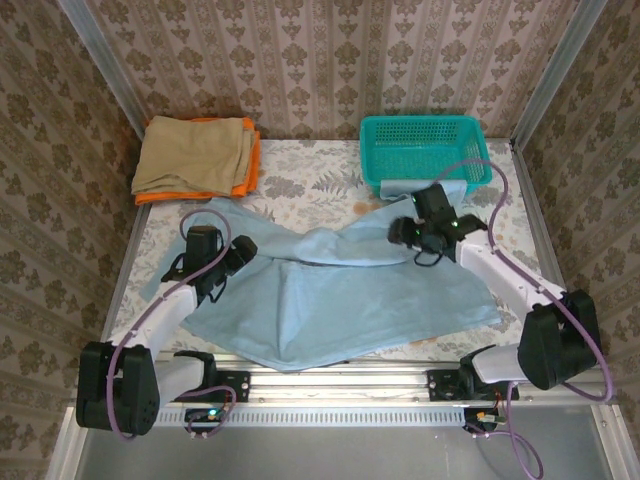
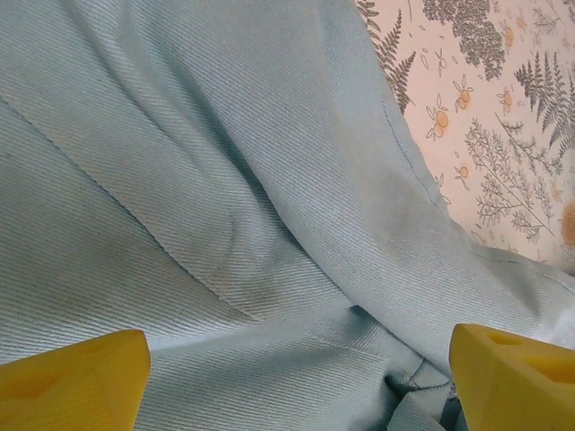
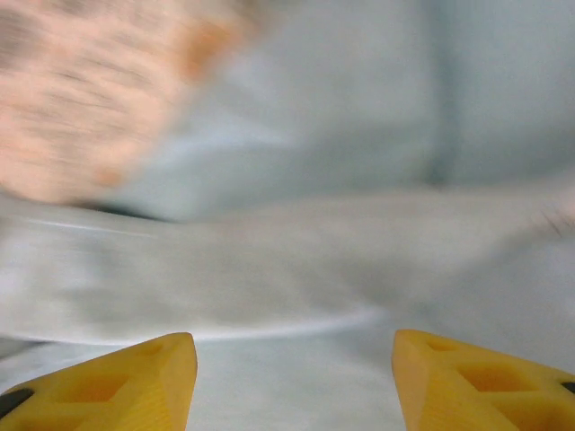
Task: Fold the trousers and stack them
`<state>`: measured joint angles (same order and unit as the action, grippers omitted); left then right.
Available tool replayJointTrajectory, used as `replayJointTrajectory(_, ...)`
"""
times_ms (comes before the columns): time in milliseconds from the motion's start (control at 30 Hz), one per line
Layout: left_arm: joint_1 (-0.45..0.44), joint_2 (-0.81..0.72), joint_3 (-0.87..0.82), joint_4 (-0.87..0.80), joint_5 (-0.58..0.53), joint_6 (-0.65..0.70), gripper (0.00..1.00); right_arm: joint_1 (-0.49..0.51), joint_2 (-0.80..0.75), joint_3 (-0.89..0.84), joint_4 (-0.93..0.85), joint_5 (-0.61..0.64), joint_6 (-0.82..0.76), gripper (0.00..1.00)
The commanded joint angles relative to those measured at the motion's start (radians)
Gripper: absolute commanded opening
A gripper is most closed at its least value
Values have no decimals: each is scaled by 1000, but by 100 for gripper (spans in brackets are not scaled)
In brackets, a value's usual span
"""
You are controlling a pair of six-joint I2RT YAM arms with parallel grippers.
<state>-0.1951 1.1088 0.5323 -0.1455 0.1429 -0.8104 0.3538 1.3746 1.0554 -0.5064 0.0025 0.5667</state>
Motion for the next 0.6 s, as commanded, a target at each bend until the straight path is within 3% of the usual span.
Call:
replayJointTrajectory(0, -2, -29, -16, 12, 29, 16, 87, 42, 133, 133, 65, -32, -58, 61)
replayJointTrajectory(333, 3, -75, -44, -14, 56, 25, 88, 46, 643, 615, 162, -143, -126, 58)
replayJointTrajectory(567, 39, -66, -90, 19, 83, 19, 89, 23, 816, 829, 49, 22, -153, 60)
